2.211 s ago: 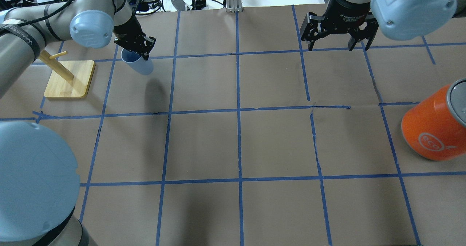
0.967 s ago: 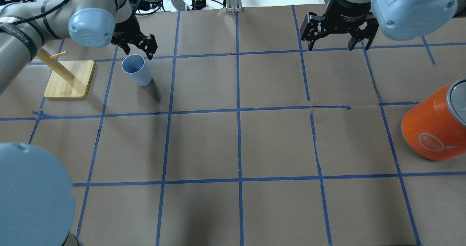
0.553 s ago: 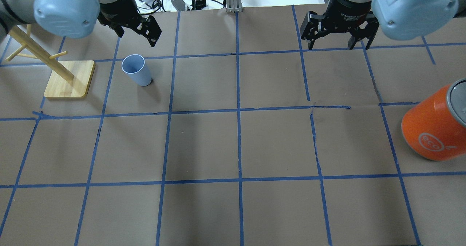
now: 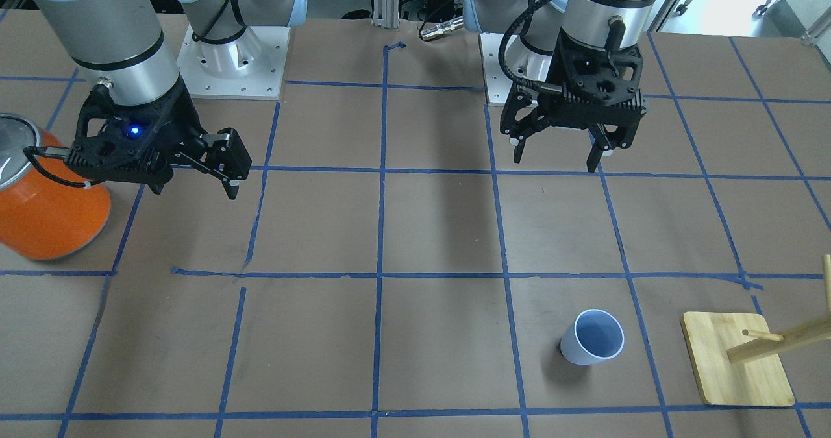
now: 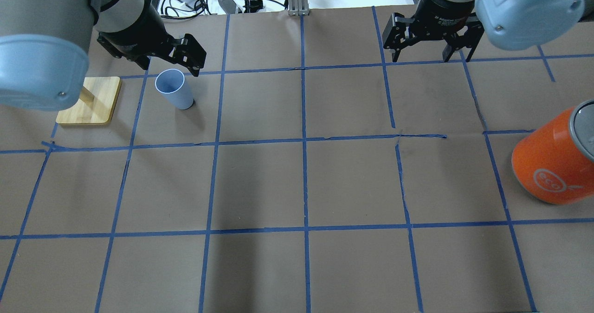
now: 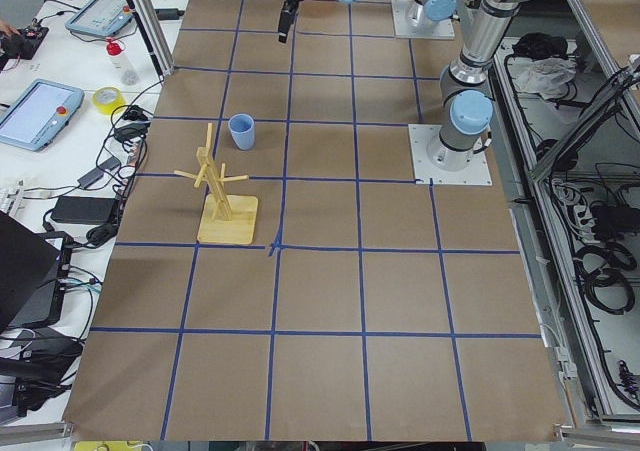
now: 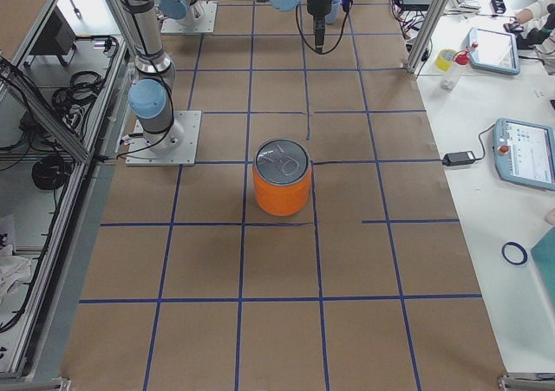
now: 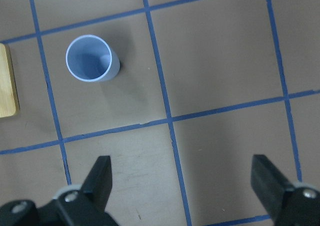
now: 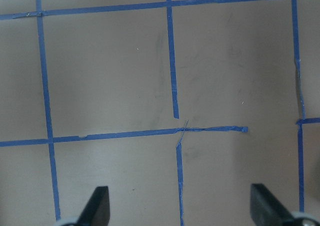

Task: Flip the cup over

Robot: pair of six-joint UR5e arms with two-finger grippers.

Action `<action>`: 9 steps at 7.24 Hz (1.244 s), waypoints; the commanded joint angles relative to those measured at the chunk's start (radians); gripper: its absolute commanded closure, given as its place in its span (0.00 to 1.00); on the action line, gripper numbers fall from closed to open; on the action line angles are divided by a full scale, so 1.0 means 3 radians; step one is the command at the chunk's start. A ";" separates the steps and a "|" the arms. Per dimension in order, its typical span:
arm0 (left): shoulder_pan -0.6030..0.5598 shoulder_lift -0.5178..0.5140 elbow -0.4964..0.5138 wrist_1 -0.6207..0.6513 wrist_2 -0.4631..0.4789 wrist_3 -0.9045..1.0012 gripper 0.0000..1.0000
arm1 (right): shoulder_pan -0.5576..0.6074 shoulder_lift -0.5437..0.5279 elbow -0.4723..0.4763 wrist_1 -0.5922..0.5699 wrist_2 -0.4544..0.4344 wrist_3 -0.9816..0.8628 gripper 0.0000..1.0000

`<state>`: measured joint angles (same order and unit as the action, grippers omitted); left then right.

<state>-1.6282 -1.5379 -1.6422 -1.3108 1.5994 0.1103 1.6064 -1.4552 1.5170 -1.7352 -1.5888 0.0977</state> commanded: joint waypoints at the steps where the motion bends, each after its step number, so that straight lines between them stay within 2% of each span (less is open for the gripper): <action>1: -0.0003 0.0192 -0.0160 -0.0002 0.0007 0.0020 0.00 | -0.0001 -0.0002 0.0000 -0.0004 -0.0001 -0.0008 0.00; 6: 0.0018 0.0238 -0.0192 -0.0048 -0.0008 -0.0142 0.00 | 0.0004 -0.0017 0.0006 0.0057 -0.0007 -0.0024 0.00; 7: 0.0018 0.0218 -0.0186 -0.0049 -0.0018 -0.0330 0.00 | -0.0011 -0.0022 0.0006 0.0057 -0.0007 -0.0024 0.00; 9: 0.0063 0.0197 -0.0115 -0.0170 -0.0085 -0.0408 0.00 | 0.0009 -0.0180 0.0011 0.0184 -0.0002 -0.0024 0.00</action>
<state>-1.6170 -1.4751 -1.6880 -1.3338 1.5801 0.0050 1.6049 -1.4839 1.5191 -1.7071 -1.5904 0.0899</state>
